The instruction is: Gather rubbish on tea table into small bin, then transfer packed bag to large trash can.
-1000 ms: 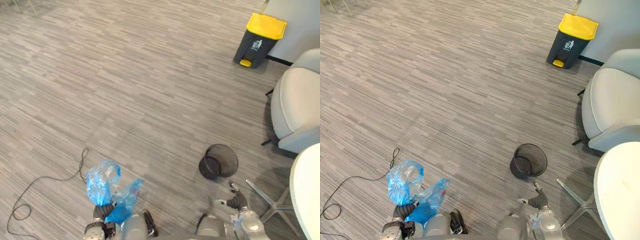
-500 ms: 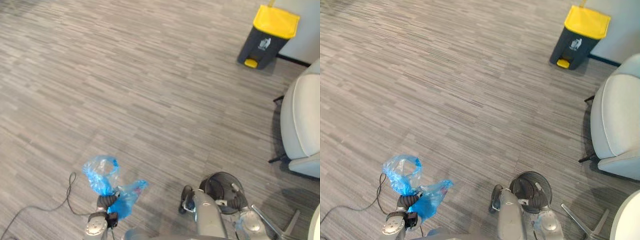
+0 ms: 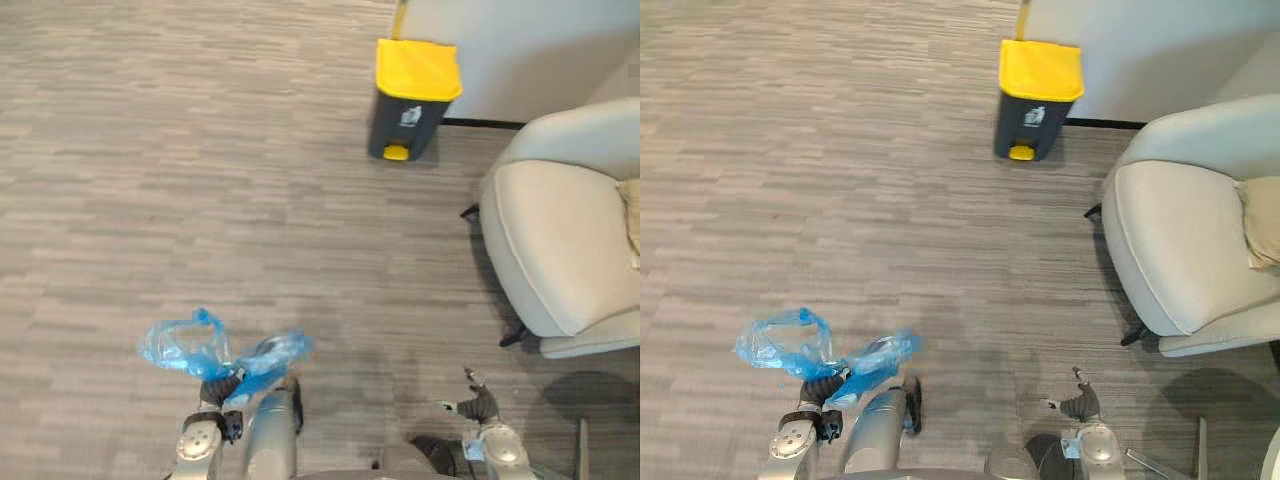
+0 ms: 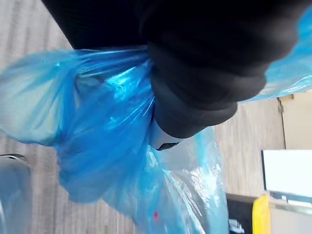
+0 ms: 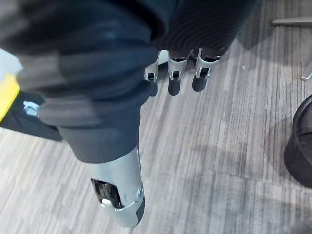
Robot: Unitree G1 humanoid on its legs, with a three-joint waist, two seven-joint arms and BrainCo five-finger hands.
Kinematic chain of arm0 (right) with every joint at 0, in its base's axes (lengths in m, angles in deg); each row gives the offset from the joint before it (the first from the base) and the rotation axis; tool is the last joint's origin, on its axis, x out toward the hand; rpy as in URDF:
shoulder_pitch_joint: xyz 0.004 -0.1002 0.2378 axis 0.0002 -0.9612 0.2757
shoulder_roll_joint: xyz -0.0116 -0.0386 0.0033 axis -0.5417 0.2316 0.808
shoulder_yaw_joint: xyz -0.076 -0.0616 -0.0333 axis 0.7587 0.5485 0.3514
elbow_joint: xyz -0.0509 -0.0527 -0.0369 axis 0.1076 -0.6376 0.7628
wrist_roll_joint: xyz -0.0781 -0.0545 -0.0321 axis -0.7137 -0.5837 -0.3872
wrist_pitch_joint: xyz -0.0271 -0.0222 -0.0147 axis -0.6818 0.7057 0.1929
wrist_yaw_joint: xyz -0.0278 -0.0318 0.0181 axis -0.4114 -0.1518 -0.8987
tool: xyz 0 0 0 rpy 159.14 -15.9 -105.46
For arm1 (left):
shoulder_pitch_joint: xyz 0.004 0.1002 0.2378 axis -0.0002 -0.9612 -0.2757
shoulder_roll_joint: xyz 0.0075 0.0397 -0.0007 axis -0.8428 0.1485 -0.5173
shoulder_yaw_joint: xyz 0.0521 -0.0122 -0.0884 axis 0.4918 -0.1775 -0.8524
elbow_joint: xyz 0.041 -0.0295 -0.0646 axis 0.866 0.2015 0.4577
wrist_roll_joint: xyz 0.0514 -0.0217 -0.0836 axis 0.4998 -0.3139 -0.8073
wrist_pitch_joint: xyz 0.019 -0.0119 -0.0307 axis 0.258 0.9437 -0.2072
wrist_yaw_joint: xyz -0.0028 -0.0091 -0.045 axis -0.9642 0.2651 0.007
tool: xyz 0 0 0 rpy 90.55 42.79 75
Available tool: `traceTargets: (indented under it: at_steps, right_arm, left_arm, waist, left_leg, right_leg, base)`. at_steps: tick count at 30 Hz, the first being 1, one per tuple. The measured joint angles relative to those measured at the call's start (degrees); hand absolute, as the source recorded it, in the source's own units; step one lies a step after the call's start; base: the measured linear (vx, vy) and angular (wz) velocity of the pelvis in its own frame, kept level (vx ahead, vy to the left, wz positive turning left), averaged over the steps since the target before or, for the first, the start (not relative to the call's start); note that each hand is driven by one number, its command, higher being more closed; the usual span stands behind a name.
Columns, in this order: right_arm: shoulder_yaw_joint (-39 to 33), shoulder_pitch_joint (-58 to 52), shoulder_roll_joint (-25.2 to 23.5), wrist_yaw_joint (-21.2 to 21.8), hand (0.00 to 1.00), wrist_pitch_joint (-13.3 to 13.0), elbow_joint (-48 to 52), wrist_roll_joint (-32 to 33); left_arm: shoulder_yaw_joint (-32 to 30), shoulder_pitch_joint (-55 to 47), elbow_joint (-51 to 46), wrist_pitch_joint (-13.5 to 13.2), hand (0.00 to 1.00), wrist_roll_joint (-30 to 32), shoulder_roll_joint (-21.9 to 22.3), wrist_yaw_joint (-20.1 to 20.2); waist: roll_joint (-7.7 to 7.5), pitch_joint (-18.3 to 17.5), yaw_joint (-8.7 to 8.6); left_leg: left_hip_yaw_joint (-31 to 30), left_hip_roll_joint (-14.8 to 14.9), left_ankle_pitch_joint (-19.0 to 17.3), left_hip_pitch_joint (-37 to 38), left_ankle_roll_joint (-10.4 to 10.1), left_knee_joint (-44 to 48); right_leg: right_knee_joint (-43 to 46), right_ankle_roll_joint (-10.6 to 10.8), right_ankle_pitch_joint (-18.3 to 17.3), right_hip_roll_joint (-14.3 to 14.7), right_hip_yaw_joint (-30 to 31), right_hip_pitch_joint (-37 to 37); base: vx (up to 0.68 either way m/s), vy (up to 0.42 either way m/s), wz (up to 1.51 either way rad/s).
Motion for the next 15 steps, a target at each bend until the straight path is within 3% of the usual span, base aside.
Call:
traceTargets:
  at_steps: [2,3,4,5,6,7,8,9,10,11,12,13,14,15]
  right_arm:
    - [0.75,0.3,0.11,0.0,0.0,-0.03,0.12,-0.08]
    - [0.73,0.31,0.2,0.01,0.0,0.0,0.11,-0.14]
    - [0.69,0.58,0.71,0.01,0.0,0.07,0.09,-0.31]
    - [0.7,0.68,1.13,0.06,0.0,0.1,0.05,-0.31]
    - [0.7,0.73,1.43,0.19,0.0,0.2,0.01,-0.31]
    - [0.78,0.76,1.93,0.67,0.0,0.45,0.03,-0.52]
    - [0.8,0.72,1.97,0.7,0.0,0.52,0.03,-0.52]
    - [0.85,1.53,2.9,1.03,0.0,1.08,-0.02,-0.55]
    - [0.84,2.05,2.99,1.08,0.0,1.07,0.08,-0.55]
    - [1.02,2.3,3.63,1.06,0.0,1.02,0.14,-0.55]
    - [1.35,2.27,4.02,1.08,0.0,0.91,0.11,-0.57]
    - [1.73,2.2,3.95,0.97,0.0,0.96,0.38,-0.46]
    - [1.7,2.91,3.9,0.82,0.0,1.24,0.37,-0.4]
    - [1.48,4.32,3.29,0.48,0.0,1.18,0.43,-0.12]
  left_arm:
    - [-0.22,-0.26,-0.3,0.04,1.0,-0.05,-0.79,-0.51]
    - [-0.22,-0.09,-0.3,0.13,1.0,-0.06,-1.28,-0.47]
    - [-0.23,0.81,-0.14,0.29,1.0,-0.06,-1.43,-0.42]
    - [-0.3,1.18,0.12,0.37,1.0,-0.06,-1.23,-0.41]
    - [-0.47,1.47,0.46,0.38,1.0,-0.06,-1.08,-0.42]
    - [-1.19,1.75,1.19,0.43,1.0,-0.05,-1.04,-0.55]
    - [-1.24,1.74,1.24,0.43,1.0,-0.05,-1.06,-0.55]
    - [-1.22,2.47,2.28,0.48,1.0,0.03,-0.28,-0.54]
    - [-1.15,2.89,2.36,0.57,1.0,0.03,-0.04,-0.51]
    - [-1.04,3.52,2.71,0.62,1.0,0.01,1.32,-0.52]
    - [-1.01,3.73,2.97,0.51,1.0,0.03,2.16,-0.52]
    - [-0.69,2.08,3.11,0.18,1.0,-0.01,2.2,-0.32]
    - [-0.75,2.4,3.82,0.44,1.0,-0.03,3.12,-0.42]
    - [-0.65,2.6,4.17,0.52,1.0,-0.01,3.12,-0.35]
  waist:
    - [0.19,0.05,-1.32]
    - [0.33,0.07,-1.82]
    - [0.97,0.38,-2.76]
    - [1.57,0.76,-2.86]
    - [1.89,0.95,-2.71]
    - [2.47,0.73,-2.74]
    - [2.91,0.67,-2.8]
    - [5.18,0.74,-2.65]
    - [5.38,0.88,-2.8]
    - [5.38,1.11,-3.05]
    - [4.84,1.54,-3.11]
    - [6.03,1.0,-2.44]
    - [8.07,1.96,-2.02]
    - [7.82,2.13,-0.89]
  left_leg:
    - [0.94,0.14,-1.26,6.74,-0.61,-5.66]
    - [1.07,0.38,-1.73,8.83,-1.12,-7.79]
    - [1.54,1.17,-1.91,12.03,-2.11,-9.97]
    - [1.72,1.72,-2.39,13.71,-2.77,-10.78]
    - [1.93,2.1,-2.73,15.62,-3.35,-11.74]
    - [1.67,3.33,-3.38,19.91,-6.27,-12.65]
    - [1.57,3.62,-3.55,20.29,-6.57,-12.27]
    - [0.43,7.01,-2.57,20.7,-9.38,-7.09]
    - [-0.11,7.76,-0.29,19.43,-10.31,-2.82]
    - [-0.94,8.61,8.22,15.85,-7.37,7.93]
    - [-0.69,9.63,14.7,13.87,-5.9,13.7]
    - [-0.82,13.29,14.58,9.7,-4.38,27.0]
    - [-1.4,15.99,9.41,5.91,-3.6,36.21]
    - [-1.63,15.18,5.29,0.05,-3.38,40.58]
  right_leg:
    - [-4.67,-4.1,-1.94,-0.4,-7.0,-6.96]
    - [-9.58,-4.48,-2.14,-0.07,-8.64,-9.97]
    - [-21.34,-4.58,-0.72,0.21,-10.83,-13.82]
    - [-27.33,-4.78,1.18,0.8,-11.55,-14.56]
    - [-34.33,-4.89,4.01,1.67,-12.19,-14.86]
    - [-43.49,-7.7,16.12,4.51,-11.54,-14.96]
    - [-43.13,-8.73,18.25,5.05,-11.09,-14.87]
    - [-35.31,-11.78,17.02,6.13,-10.73,-15.33]
    - [-32.13,-12.16,14.6,5.62,-10.98,-15.34]
    - [-25.45,-14.47,11.76,3.88,-12.19,-14.95]
    - [-23.25,-13.26,9.99,4.24,-13.15,-14.72]
    - [-33.22,-13.48,7.83,7.56,-13.74,-7.27]
    - [-35.4,-13.92,6.54,10.69,-13.47,-3.1]
    - [-38.7,-14.06,5.75,12.37,-11.55,0.96]
  base:
    - [0.62,0.03,-0.37]
    - [0.72,-0.055,0.1]
    - [0.63,-0.07,0.18]
    - [0.67,-0.087,0.14]
    - [0.79,-0.146,0.13]
    - [0.66,-0.127,0.16]
    - [1.04,-0.225,0.19]
    - [0.69,-0.15,0.12]
    - [1.01,-0.229,0.18]
    - [0.63,-0.163,0.18]
    - [0.67,-0.286,0.02]
    - [0.58,-0.296,-0.31]
    - [0.67,-0.232,-0.71]
    - [0.6,-0.082,-0.71]
